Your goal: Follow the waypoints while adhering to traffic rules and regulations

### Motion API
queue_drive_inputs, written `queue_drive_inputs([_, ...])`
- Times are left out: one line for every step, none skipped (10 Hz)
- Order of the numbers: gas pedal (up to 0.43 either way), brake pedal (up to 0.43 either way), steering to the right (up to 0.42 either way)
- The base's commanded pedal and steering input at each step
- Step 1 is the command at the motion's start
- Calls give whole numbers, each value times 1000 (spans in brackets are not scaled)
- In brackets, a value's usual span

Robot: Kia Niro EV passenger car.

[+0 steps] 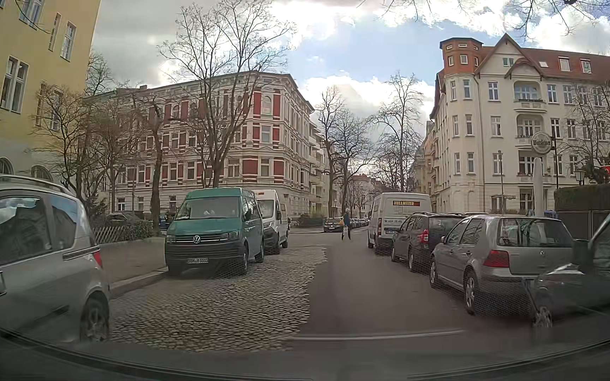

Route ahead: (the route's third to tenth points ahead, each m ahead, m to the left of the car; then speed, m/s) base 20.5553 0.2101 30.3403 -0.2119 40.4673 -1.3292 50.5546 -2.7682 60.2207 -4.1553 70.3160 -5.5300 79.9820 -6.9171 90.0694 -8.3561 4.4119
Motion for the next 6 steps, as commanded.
queue_drive_inputs([39,30,2])
queue_drive_inputs([39,30,1])
queue_drive_inputs([39,30,1])
queue_drive_inputs([39,30,1])
queue_drive_inputs([28,30,0])
queue_drive_inputs([28,30,0])
